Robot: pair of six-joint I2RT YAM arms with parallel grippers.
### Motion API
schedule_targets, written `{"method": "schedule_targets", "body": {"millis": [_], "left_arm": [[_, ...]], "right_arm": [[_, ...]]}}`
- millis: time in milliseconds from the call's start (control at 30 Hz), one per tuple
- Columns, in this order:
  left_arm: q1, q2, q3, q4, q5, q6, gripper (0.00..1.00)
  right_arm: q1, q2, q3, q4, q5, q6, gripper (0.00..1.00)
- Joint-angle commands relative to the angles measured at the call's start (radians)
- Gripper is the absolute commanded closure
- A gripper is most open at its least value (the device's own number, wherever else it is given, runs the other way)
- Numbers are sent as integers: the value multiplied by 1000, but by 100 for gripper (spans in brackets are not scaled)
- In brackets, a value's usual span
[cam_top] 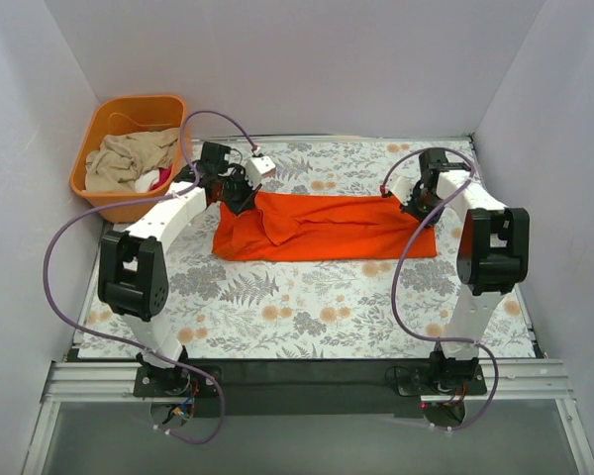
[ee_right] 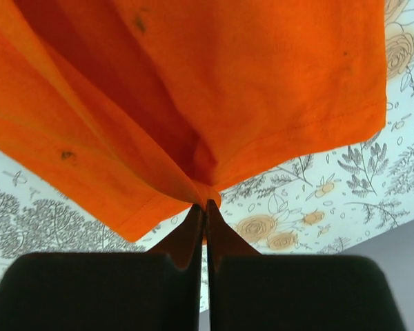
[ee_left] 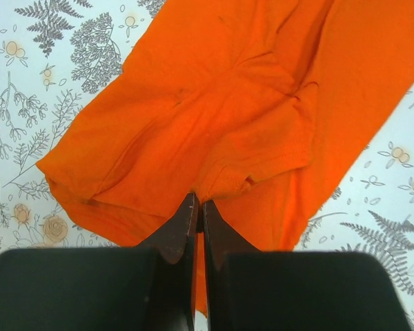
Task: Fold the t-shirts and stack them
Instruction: Fold the tshirt
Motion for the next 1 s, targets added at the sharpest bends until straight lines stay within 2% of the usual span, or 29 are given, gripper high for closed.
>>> {"method": "schedule_targets", "body": {"millis": [0,167,267,467,533,567,600,700,800,833,900,967], "left_arm": [[11,17,52,60,-9,-26,100],[16,91,54,97,-28,-36,100],[25,137,60,114,-32,-56,100],[29,208,95,154,-46,-87,100],[29,229,109,154,-54,-89,100],[29,235,111,154,-58,-87,100],[31,241,118,154,-60,-89,100],[34,243,123,149,-55,-90,100],[37,214,125,129,-16,-99,100],[39,208,115,131,-16,-99,100],[39,214,114,131,-41,-101,100],[40,231,117,135,-65,-105,95]], "right_arm": [[-10,47,55,-28,-10,-30,99],[-10,111,74,-24,-4,-11,99],[-8,131,80,-17,6,2,87],[-11,149,98,-5,26,15,87],[-11,156,115,-5,27,25,78],[-11,160,118,-8,27,27,77],[-11,159,118,-8,29,27,77],[-11,159,108,-8,49,22,97],[-19,137,92,-2,50,18,99],[-22,136,92,-4,49,22,90],[-22,130,114,-8,41,50,65],[-19,108,162,-11,-11,79,60]]}}
